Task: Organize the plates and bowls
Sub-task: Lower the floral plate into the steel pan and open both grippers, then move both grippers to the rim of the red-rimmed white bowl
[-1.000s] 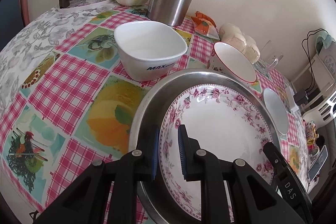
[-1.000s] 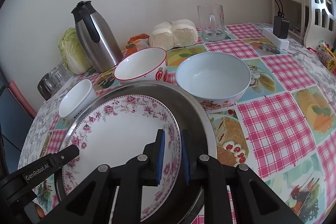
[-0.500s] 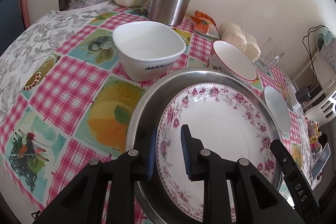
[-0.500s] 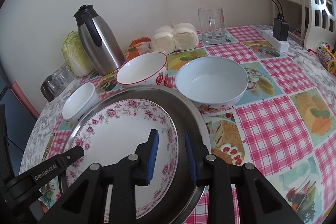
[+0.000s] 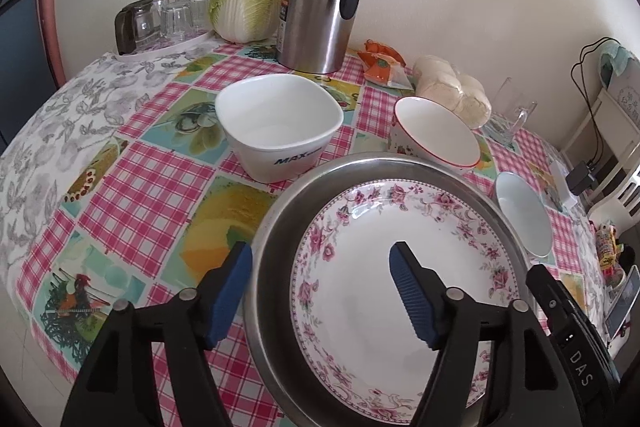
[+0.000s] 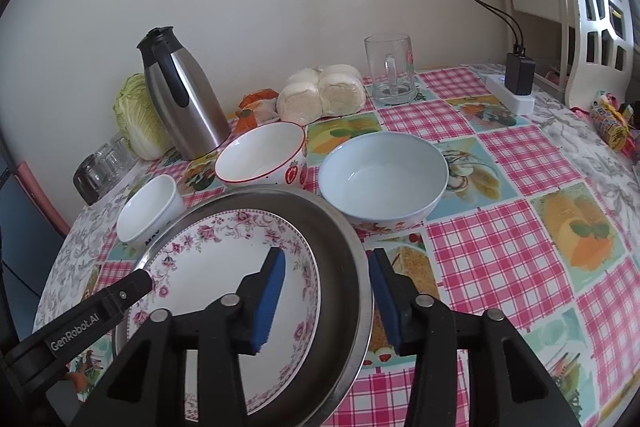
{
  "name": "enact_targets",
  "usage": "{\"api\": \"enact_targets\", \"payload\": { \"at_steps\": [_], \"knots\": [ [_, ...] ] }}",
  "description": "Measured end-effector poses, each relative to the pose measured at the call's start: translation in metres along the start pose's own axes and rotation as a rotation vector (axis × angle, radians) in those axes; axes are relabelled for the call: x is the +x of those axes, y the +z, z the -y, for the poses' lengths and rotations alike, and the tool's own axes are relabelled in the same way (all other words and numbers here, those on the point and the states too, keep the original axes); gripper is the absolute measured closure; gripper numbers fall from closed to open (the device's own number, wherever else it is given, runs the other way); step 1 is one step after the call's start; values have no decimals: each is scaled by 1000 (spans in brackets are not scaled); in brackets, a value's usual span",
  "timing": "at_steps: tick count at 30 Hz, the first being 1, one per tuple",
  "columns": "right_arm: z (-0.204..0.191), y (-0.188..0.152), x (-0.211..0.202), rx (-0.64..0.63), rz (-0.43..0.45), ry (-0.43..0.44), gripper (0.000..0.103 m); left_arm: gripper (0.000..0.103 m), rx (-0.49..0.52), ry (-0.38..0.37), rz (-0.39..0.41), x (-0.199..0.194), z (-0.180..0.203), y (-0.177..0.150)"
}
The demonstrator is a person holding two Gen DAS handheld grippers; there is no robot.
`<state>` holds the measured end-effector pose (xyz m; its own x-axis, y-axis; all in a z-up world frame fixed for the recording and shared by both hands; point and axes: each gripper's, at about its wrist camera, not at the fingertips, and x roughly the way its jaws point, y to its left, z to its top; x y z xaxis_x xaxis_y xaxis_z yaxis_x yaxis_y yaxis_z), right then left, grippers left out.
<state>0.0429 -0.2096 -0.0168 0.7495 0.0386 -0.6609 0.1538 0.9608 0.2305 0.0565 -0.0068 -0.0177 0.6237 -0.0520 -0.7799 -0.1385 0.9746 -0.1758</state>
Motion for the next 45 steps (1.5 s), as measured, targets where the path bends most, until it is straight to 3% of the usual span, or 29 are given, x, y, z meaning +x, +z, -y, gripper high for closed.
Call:
{"api": "enact_targets", "payload": {
  "at_steps": [1, 3, 7, 9, 10, 21, 32, 45],
  "knots": [
    [1, 0, 0, -1, 0, -6, 43, 27, 0, 10, 0, 1, -1, 0],
    [3, 0, 1, 0, -1, -22, 39, 19, -5, 22, -2, 2, -3, 0],
    [7, 0, 4, 10, -13, -31, 31, 18, -7, 42, -1, 3, -5, 0],
    [8, -1, 5, 6, -18, -38, 28, 5, -1, 59, 0, 5, -5, 0],
    [8, -1, 6, 3, -20, -41, 25, 4, 0, 65, 5, 4, -5, 0],
    [11, -2, 8, 1, -27, -50, 0, 3, 12, 104, 28, 3, -7, 1],
    [13, -2, 9, -7, -36, -65, 0, 3, -15, 104, 15, 5, -11, 1],
    [17, -3, 8, -6, -29, -64, 0, 3, -106, 169, -19, 15, -29, 19]
  ]
}}
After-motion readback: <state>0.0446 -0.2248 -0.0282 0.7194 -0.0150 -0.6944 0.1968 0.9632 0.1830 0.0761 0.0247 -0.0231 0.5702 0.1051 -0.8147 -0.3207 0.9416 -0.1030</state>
